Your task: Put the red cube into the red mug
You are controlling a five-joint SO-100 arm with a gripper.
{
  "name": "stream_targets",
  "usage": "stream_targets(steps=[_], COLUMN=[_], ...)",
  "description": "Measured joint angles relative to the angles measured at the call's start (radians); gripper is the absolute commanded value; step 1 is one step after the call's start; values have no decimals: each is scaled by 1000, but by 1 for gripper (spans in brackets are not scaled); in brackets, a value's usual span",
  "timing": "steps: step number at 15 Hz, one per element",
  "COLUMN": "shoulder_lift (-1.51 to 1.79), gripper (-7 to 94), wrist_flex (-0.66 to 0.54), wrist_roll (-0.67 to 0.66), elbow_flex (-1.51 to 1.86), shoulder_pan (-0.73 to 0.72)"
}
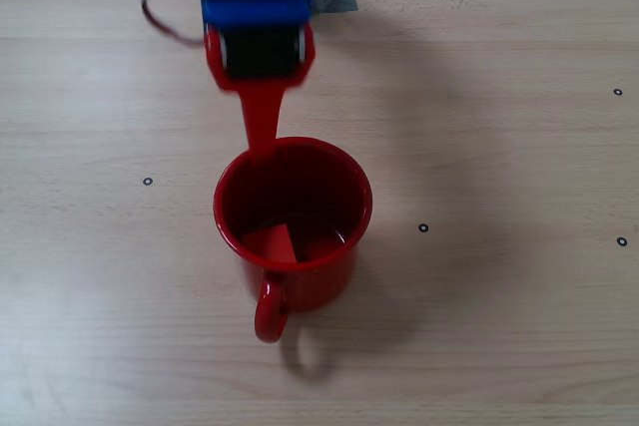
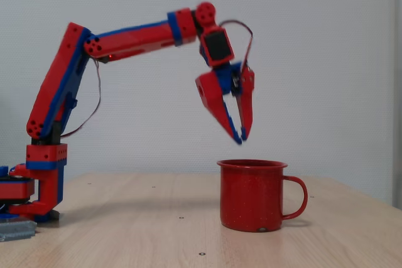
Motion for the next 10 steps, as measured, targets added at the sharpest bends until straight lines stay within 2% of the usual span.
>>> stream_targets(steps=[7, 10], shoulder_lift=[457, 792], gripper=[0, 0], wrist_flex=[43, -6], wrist_roll=[-2, -38], elbow_flex=[198, 526], shoulder_pan=[77, 80])
